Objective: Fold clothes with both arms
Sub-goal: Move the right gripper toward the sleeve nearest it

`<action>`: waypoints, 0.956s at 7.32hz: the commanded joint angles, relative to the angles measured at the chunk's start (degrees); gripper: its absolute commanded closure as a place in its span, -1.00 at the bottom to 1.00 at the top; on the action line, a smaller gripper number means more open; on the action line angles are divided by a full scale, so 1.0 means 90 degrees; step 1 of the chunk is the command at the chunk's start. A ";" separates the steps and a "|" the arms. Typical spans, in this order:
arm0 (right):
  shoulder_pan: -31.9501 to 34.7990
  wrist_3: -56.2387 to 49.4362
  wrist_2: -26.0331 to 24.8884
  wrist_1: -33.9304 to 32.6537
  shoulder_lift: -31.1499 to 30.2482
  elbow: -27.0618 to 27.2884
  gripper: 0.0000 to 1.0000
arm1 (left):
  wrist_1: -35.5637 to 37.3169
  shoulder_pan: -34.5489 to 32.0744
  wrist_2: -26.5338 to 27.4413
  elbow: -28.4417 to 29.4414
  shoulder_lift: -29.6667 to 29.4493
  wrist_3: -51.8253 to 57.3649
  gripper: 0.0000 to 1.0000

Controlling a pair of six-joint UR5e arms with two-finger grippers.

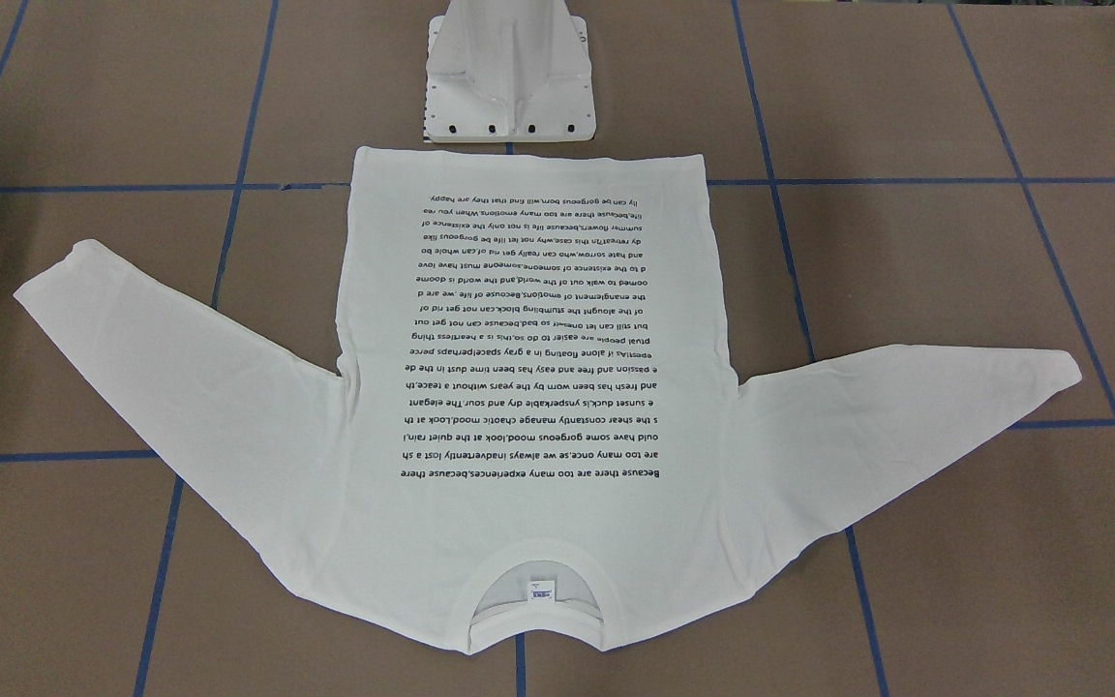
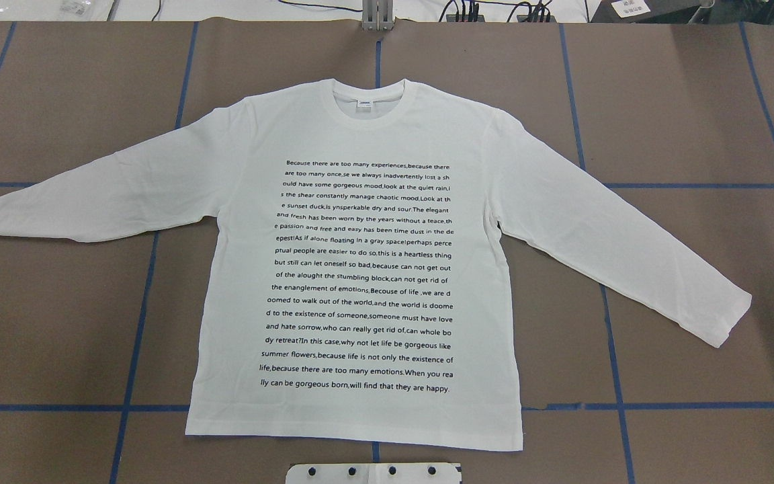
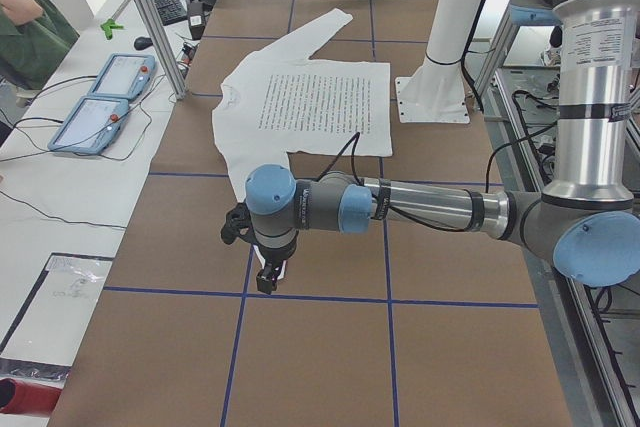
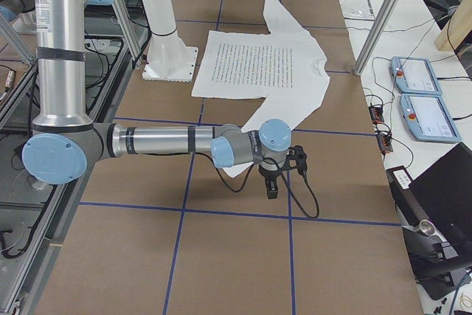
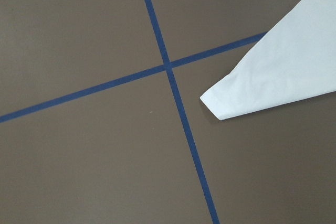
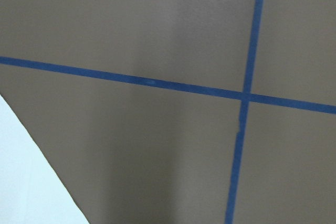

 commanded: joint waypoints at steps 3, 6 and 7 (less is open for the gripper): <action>-0.1280 0.2374 -0.0325 0.1843 -0.0276 0.0009 -1.00 | -0.1060 0.0005 -0.0020 0.0236 -0.0137 -0.0038 -1.00; -0.2218 0.3488 -0.1265 0.3681 -0.1140 0.0009 -1.00 | -0.1403 -0.0004 -0.0030 0.0500 -0.0049 -0.0029 -1.00; -0.2414 0.3575 -0.1266 0.3671 -0.1238 0.0018 -1.00 | -0.1403 -0.0004 -0.0030 0.0501 -0.0039 -0.0019 -1.00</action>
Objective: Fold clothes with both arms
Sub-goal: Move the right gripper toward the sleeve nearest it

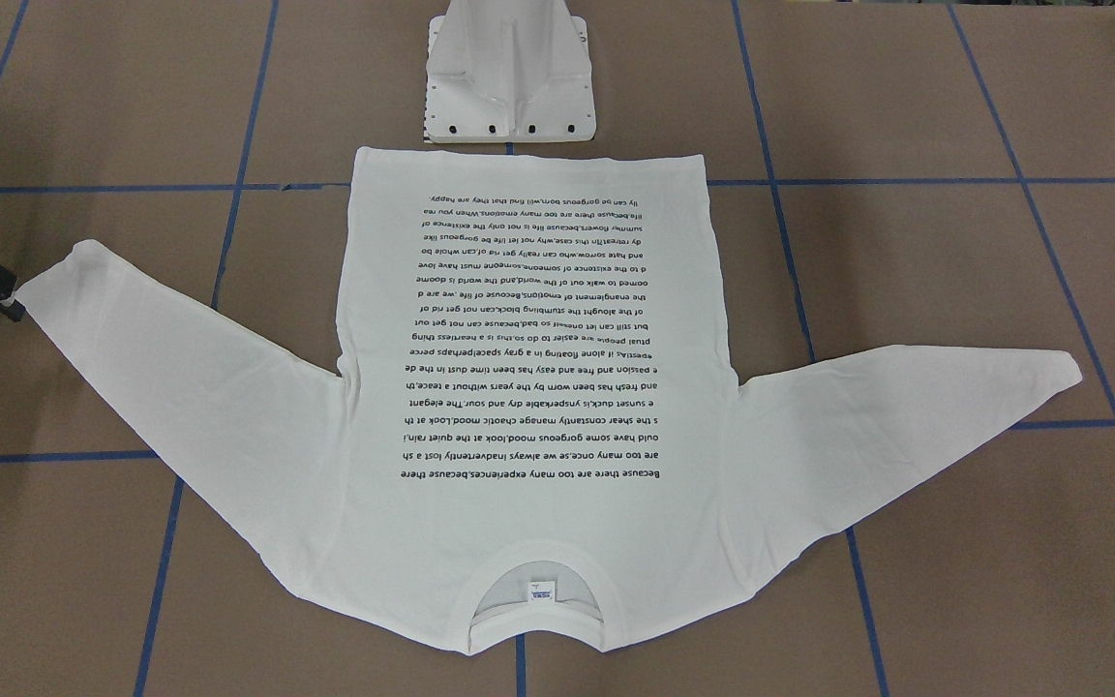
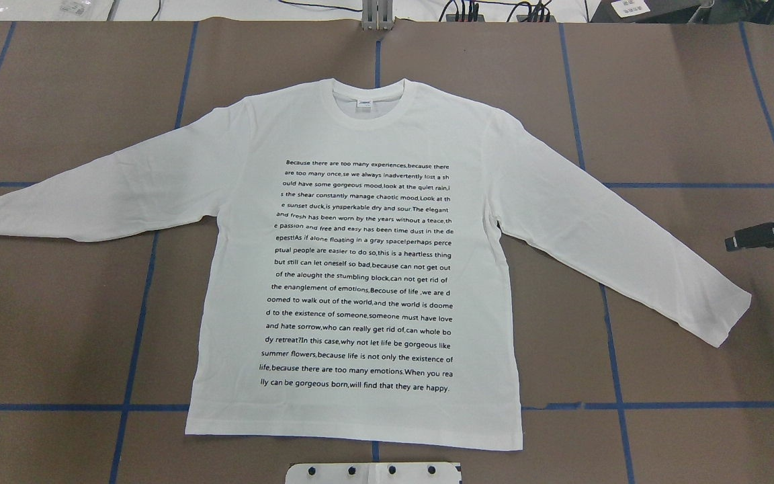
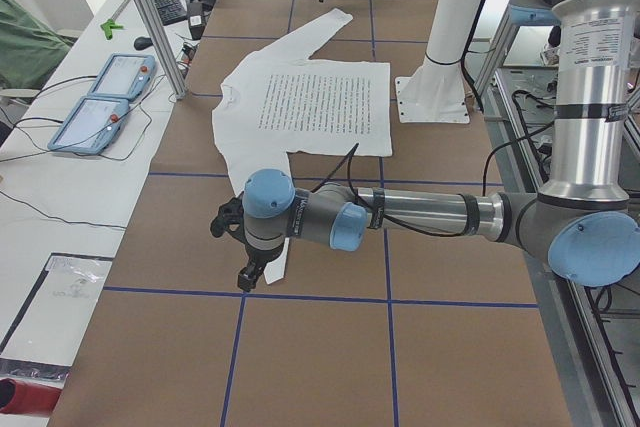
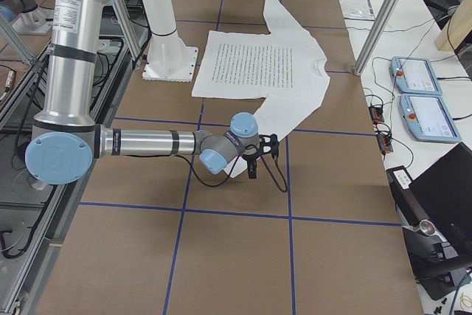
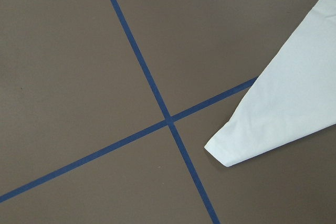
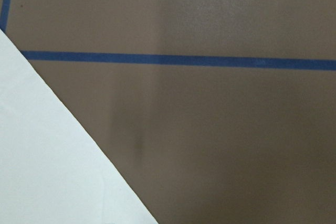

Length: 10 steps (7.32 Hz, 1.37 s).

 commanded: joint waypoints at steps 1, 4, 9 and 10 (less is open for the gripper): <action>-0.0481 0.0164 -0.0118 0.0134 -0.0238 0.0009 -1.00 | -0.0019 -0.0001 -0.0001 0.0028 0.0014 0.0021 -1.00; -0.0853 0.0164 -0.0186 0.0105 -0.0541 0.0009 -1.00 | -0.0029 -0.0011 -0.0254 0.0018 0.0101 0.0041 -1.00; -0.0991 0.0164 -0.0411 0.0056 -0.0483 0.0018 -0.61 | -0.0029 -0.0011 -0.0402 0.0028 0.0111 0.0041 -1.00; -0.1000 0.0164 -0.0411 -0.0002 -0.0483 0.0038 -0.34 | -0.0029 -0.0011 -0.0402 0.0028 0.0112 0.0041 -1.00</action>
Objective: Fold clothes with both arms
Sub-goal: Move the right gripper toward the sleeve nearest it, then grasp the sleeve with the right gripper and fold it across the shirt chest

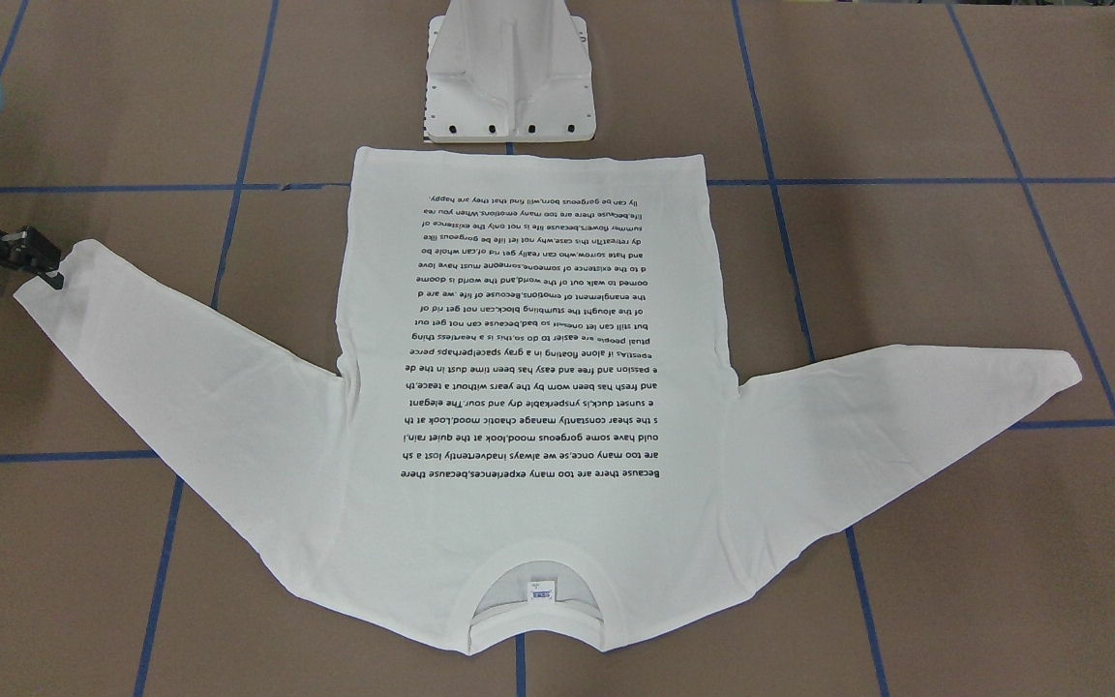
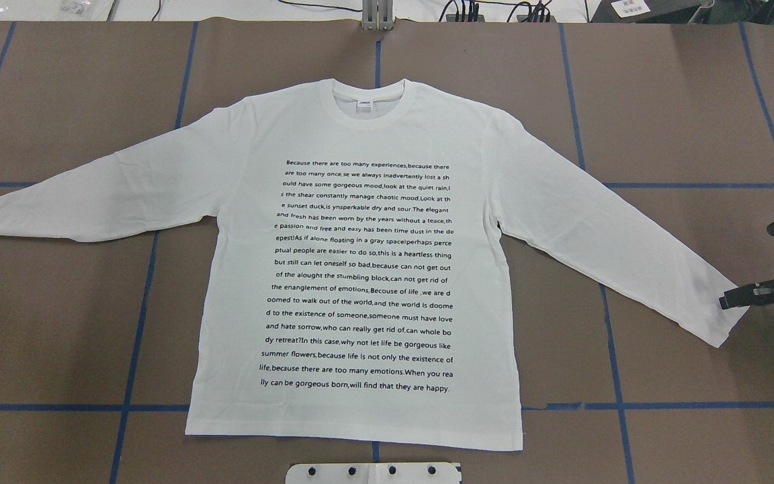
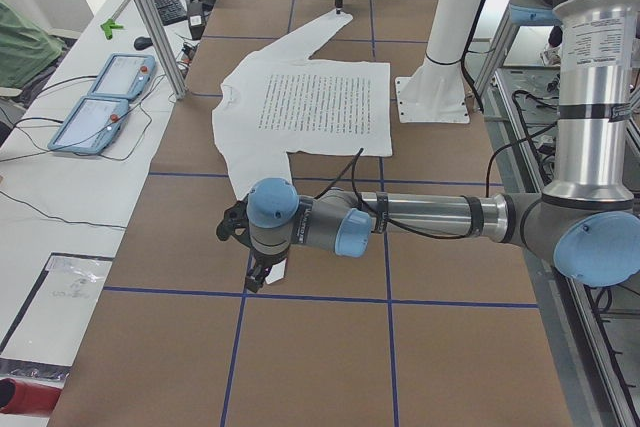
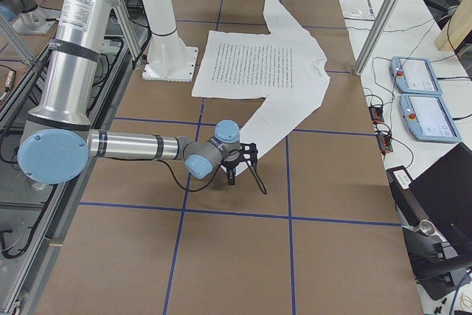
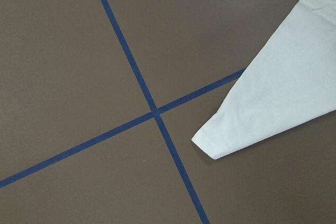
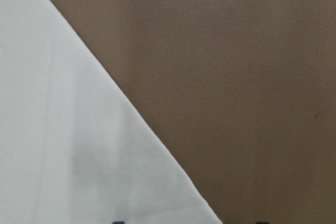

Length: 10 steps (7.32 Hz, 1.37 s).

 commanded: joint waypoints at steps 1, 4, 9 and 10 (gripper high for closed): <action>-0.0018 -0.0010 0.0002 -0.0146 0.0018 0.0033 -0.03 | 0.0000 0.0000 -0.0001 0.0001 0.0004 0.0000 -1.00; -0.0067 -0.0010 0.0002 -0.0166 0.0008 0.0043 0.70 | 0.0000 0.0000 -0.0001 -0.0009 0.0004 0.0000 -1.00; -0.0067 -0.0010 0.0070 -0.1317 0.0028 0.1193 1.00 | 0.0000 0.0000 -0.0001 0.0001 0.0004 0.0000 -1.00; -0.0057 0.0009 0.0061 -0.1319 0.0057 0.1476 1.00 | 0.0000 0.0000 -0.0001 0.0001 0.0004 0.0000 -1.00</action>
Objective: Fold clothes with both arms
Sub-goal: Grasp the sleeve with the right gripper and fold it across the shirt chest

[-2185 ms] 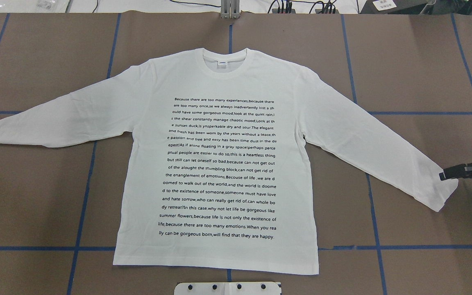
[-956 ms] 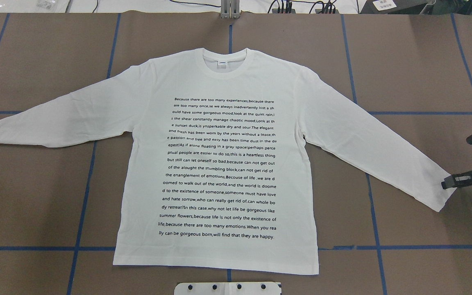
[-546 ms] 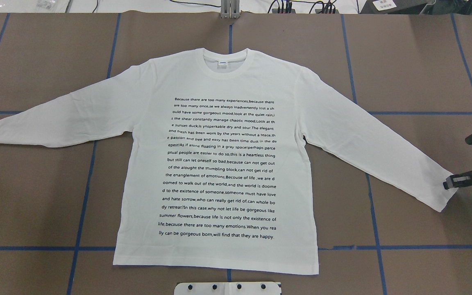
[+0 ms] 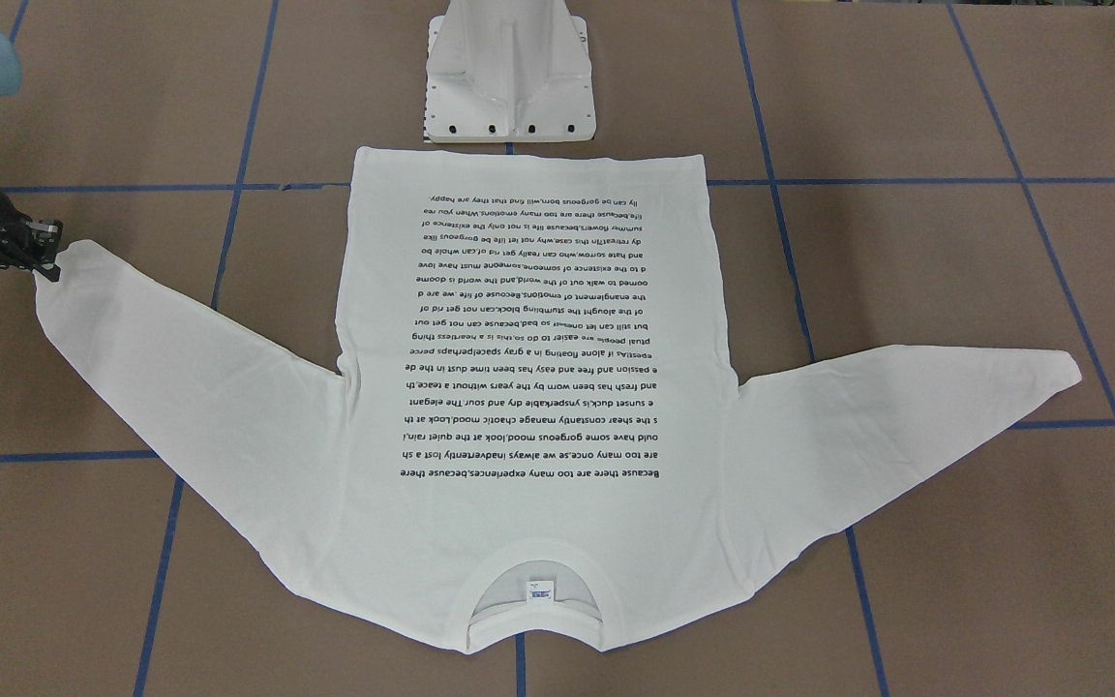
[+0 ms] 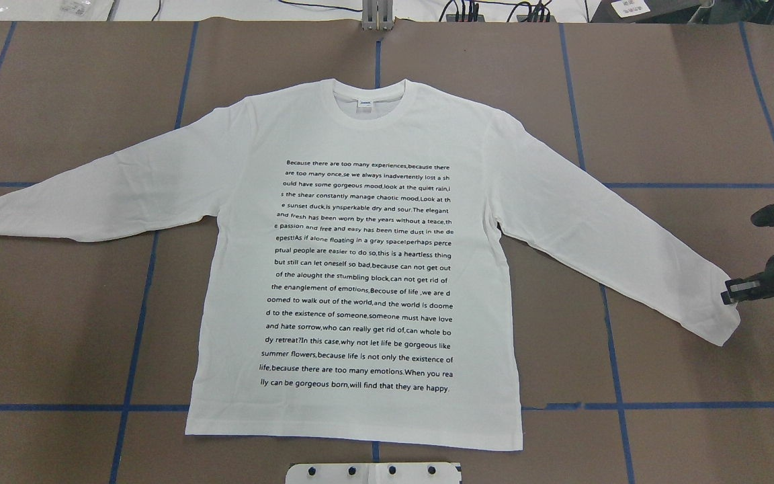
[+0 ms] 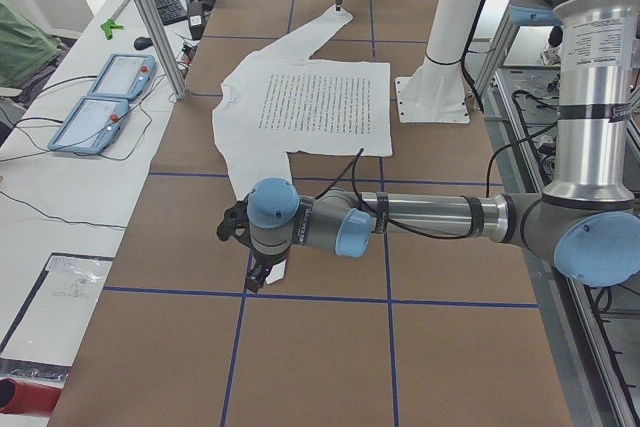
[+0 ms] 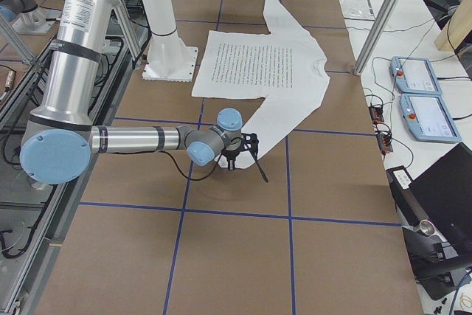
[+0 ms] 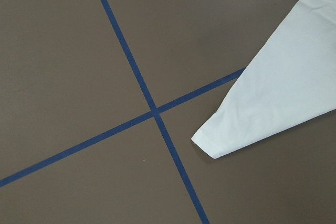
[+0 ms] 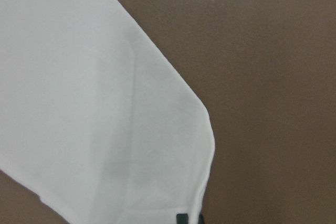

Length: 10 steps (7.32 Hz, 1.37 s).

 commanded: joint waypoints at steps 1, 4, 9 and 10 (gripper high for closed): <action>0.0010 0.0357 0.0005 -0.0218 0.0376 0.0567 1.00 | 0.0000 0.0000 -0.0010 -0.0008 0.0000 -0.0010 -1.00; 0.0040 0.2249 0.0377 -0.0823 0.2657 0.0512 1.00 | 0.0000 -0.0010 -0.0010 -0.0027 0.0000 -0.0020 -1.00; -0.0077 0.3367 0.0328 -0.1927 0.6633 -0.0940 1.00 | 0.0000 -0.0020 0.0000 -0.0037 -0.0010 -0.0058 -1.00; -0.0319 0.3349 0.0299 -0.1928 0.7229 -0.1283 1.00 | 0.0010 -0.0020 0.0000 -0.0037 -0.0010 -0.0059 -1.00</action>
